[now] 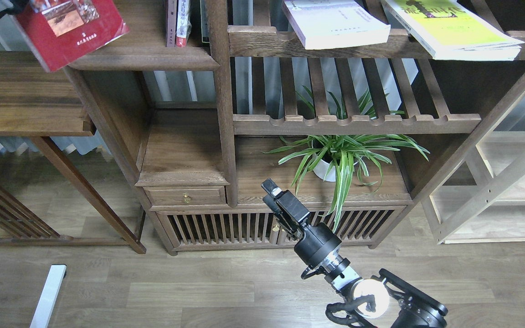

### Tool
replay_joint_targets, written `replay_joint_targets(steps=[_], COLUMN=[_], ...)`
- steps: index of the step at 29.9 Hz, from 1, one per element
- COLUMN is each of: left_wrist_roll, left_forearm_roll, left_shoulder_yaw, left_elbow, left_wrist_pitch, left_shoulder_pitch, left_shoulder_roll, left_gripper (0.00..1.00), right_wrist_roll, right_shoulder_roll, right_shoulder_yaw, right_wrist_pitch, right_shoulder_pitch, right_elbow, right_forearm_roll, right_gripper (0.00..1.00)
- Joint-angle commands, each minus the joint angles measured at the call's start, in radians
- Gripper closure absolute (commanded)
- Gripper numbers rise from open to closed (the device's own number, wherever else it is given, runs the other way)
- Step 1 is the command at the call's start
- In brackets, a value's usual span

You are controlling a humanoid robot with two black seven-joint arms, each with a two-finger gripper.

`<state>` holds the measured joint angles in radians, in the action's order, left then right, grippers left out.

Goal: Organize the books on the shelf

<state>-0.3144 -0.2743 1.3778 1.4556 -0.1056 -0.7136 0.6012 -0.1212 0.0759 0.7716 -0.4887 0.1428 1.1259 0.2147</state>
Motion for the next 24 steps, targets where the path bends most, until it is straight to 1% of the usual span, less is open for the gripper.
replay_joint_targets(steps=[1,4,13,20,24], left_wrist_roll=[0.000,0.000,0.000,0.001,0.003], left_forearm_roll=[-0.006,-0.043,-0.095,-0.121,-0.124], left_shoulder_yaw=[-0.045,-0.077,-0.109,-0.203,-0.238], left_elbow=[-0.017,-0.029,-0.043,-0.089,-0.112], left_wrist_pitch=[0.032,0.060,0.168,0.184,0.185], left_shoulder_pitch=[-0.053,-0.087,-0.142,-0.221,-0.241], left_shoulder_roll=[-0.006,-0.006,-0.008,-0.008,-0.005], left_gripper=[1.00,1.00,1.00,1.00,1.00], right_wrist_roll=[0.000,-0.002,-0.002,0.000,0.000], right_shoulder_roll=[-0.001,-0.001,-0.011,-0.064,-0.062], right_shoulder_yaw=[0.000,0.000,0.002,0.000,0.000], right_wrist_pitch=[0.000,0.000,0.000,0.000,0.000], right_shoulder_pitch=[0.000,0.000,0.008,0.023,0.024], right_elbow=[0.000,0.000,0.002,0.006,0.006], right_forearm_roll=[0.000,0.002,0.002,-0.002,-0.017], right_gripper=[0.16,0.16,0.16,0.16,0.16])
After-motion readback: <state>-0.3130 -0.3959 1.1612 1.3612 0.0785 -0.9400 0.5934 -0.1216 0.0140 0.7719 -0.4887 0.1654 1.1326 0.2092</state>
